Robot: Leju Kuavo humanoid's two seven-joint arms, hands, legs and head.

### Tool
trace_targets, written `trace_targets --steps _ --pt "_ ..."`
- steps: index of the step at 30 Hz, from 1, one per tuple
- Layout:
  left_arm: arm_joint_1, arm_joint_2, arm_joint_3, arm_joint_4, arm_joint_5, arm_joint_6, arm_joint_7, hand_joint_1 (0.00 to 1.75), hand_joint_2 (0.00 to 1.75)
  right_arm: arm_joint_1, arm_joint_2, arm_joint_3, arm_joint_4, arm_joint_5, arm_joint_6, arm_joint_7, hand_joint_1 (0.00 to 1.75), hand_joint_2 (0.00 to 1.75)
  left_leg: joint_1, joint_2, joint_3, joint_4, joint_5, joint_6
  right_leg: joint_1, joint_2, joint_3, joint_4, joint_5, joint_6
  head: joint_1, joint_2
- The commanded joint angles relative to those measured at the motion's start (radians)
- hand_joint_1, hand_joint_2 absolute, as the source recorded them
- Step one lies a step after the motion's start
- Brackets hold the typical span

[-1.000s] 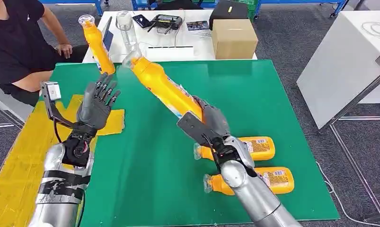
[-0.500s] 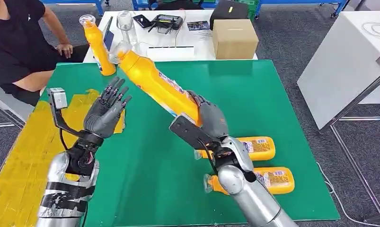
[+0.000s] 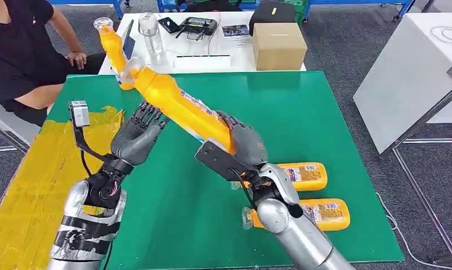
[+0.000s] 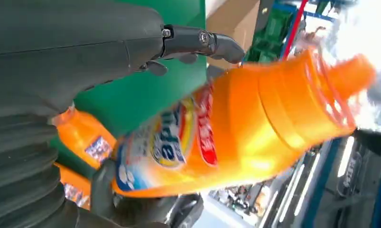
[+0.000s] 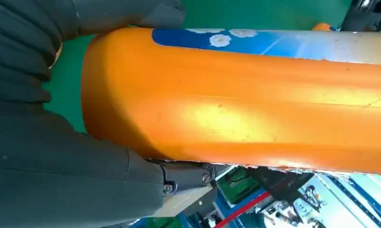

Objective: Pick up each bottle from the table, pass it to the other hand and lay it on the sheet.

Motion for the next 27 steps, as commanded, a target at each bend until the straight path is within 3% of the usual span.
trace_targets --steps 1,27 --pt "-0.052 0.025 -0.086 0.031 0.036 0.007 0.021 0.0 1.75 -0.026 -0.016 0.108 0.042 0.024 0.021 0.014 1.75 1.75 0.001 -0.001 0.001 0.0 -0.001 0.0 0.001 -0.001 0.002 -0.001 -0.001 -0.001 0.0 0.0" --pt "-0.098 0.01 -0.113 0.085 0.007 0.031 0.013 0.0 1.75 -0.123 -0.011 0.325 0.05 -0.002 0.139 0.011 1.75 1.75 0.001 -0.001 0.0 0.001 0.0 0.0 0.001 -0.001 0.0 0.0 0.0 -0.001 0.0 0.0"
